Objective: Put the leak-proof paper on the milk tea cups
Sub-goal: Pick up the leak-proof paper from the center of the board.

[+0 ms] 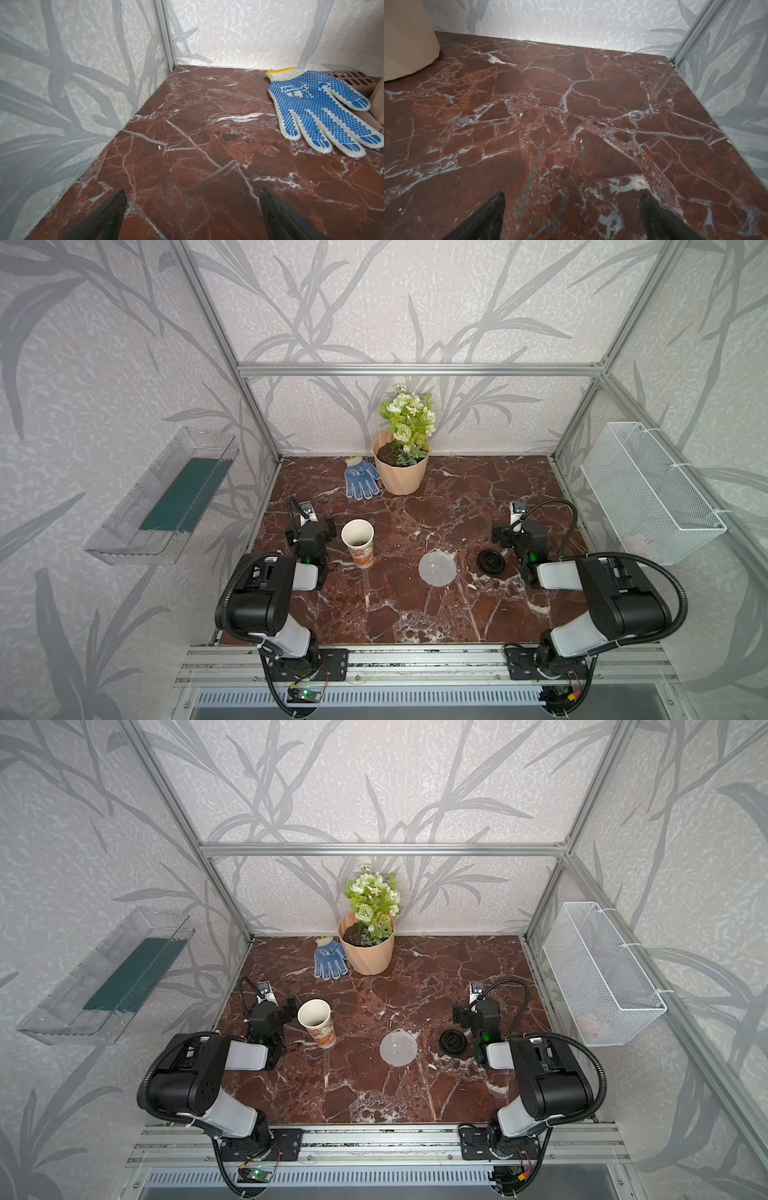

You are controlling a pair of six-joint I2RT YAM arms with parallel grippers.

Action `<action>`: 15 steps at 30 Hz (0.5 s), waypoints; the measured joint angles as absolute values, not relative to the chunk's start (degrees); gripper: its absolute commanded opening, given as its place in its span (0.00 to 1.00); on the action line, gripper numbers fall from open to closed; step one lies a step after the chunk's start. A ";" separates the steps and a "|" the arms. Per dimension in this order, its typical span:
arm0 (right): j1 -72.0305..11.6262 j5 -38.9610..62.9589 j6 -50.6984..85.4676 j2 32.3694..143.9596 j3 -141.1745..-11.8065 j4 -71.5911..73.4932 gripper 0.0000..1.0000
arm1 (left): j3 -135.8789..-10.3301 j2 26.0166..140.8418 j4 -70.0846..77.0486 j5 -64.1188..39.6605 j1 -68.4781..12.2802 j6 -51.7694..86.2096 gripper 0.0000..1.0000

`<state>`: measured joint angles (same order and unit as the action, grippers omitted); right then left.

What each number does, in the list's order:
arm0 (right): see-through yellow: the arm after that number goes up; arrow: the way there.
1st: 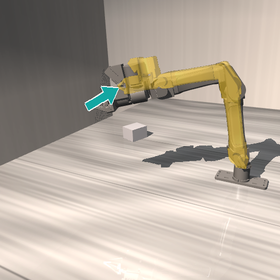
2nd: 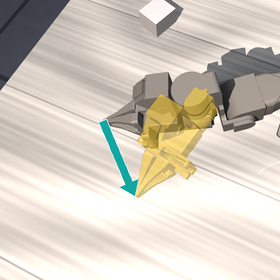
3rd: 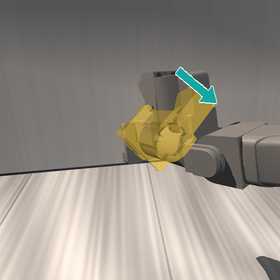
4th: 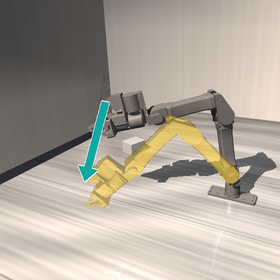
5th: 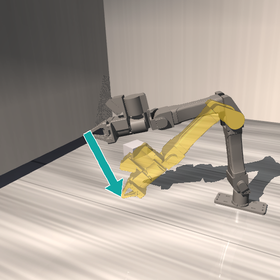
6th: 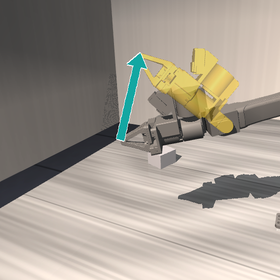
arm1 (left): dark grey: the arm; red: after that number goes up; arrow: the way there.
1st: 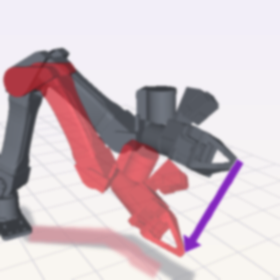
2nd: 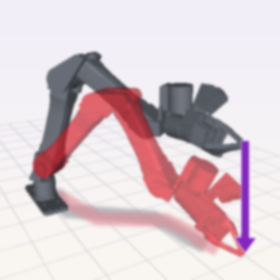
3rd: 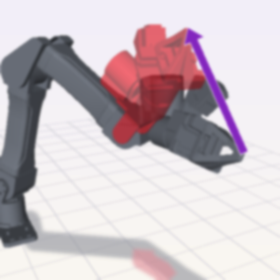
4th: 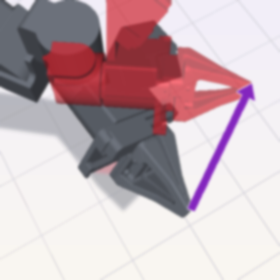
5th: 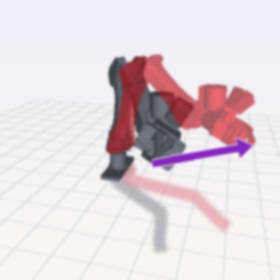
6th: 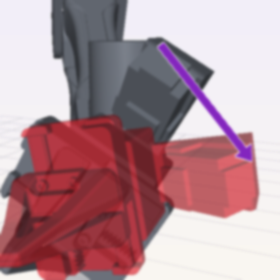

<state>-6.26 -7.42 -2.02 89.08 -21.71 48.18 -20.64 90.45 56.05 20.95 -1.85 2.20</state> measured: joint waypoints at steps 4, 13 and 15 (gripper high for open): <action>-6.26 -7.42 -2.02 89.08 -21.71 48.16 0.99 | -20.64 90.45 56.05 20.82 -1.80 2.22 0.99; -6.26 -7.42 -2.02 89.08 -21.71 48.18 0.99 | -20.64 90.45 56.05 20.64 -1.80 2.44 0.99; -6.26 -7.42 -2.02 89.08 -21.71 48.18 0.99 | -20.64 90.45 56.05 20.64 -1.78 2.50 0.99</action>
<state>-6.26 -7.42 -2.02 89.08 -21.71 48.18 -20.64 90.45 56.05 20.64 -1.78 2.50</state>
